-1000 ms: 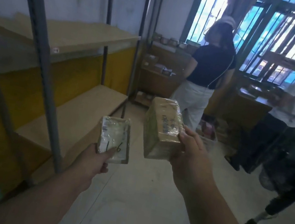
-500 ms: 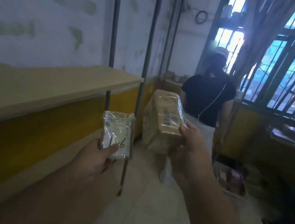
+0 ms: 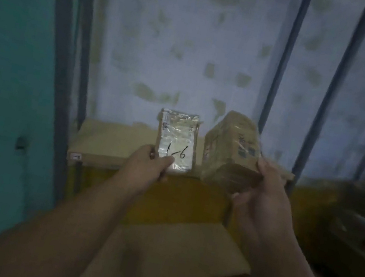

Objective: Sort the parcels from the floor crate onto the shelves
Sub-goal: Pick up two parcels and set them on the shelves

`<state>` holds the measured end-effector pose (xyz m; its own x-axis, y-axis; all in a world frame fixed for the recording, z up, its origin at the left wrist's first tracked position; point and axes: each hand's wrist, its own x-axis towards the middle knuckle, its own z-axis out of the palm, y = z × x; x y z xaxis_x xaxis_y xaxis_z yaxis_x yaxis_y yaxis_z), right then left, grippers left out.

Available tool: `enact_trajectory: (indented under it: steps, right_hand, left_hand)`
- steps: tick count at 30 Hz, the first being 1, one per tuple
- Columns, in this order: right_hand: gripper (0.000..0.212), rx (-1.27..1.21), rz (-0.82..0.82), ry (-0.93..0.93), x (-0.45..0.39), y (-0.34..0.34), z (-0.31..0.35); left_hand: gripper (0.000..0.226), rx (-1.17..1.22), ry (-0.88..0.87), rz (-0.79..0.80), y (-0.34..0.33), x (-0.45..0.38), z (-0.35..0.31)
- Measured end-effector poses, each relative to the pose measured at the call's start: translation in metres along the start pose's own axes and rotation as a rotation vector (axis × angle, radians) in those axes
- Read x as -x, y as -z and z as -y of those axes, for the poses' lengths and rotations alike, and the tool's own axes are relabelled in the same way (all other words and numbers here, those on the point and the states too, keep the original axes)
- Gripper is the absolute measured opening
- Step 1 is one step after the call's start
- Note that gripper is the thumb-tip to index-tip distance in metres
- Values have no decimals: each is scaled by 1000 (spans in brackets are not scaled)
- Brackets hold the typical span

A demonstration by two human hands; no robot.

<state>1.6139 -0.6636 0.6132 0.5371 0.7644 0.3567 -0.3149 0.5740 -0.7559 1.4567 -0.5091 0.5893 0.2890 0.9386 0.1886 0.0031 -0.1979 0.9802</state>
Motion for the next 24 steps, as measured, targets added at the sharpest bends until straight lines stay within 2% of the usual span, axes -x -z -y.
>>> enact_trajectory:
  steps: [4, 9, 16, 21, 24]
  right_hand:
    - [38, -96, 38, -73, -35, -28, -22]
    - [36, -148, 64, -150, -79, -48, -50]
    - [38, -190, 85, -240, -127, -61, -86]
    - [39, -195, 158, -312, -144, -62, -102]
    - [39, -224, 180, -343, -153, -57, -104]
  left_hand:
    - [53, -215, -57, -189, 43, -27, -16]
    - [31, -424, -44, -266, 67, -85, -19]
    - [44, -704, 146, -352, 76, -136, -3]
    - [54, -951, 173, -406, 71, -149, -1]
    - [50, -1088, 148, -470, 58, -146, -3]
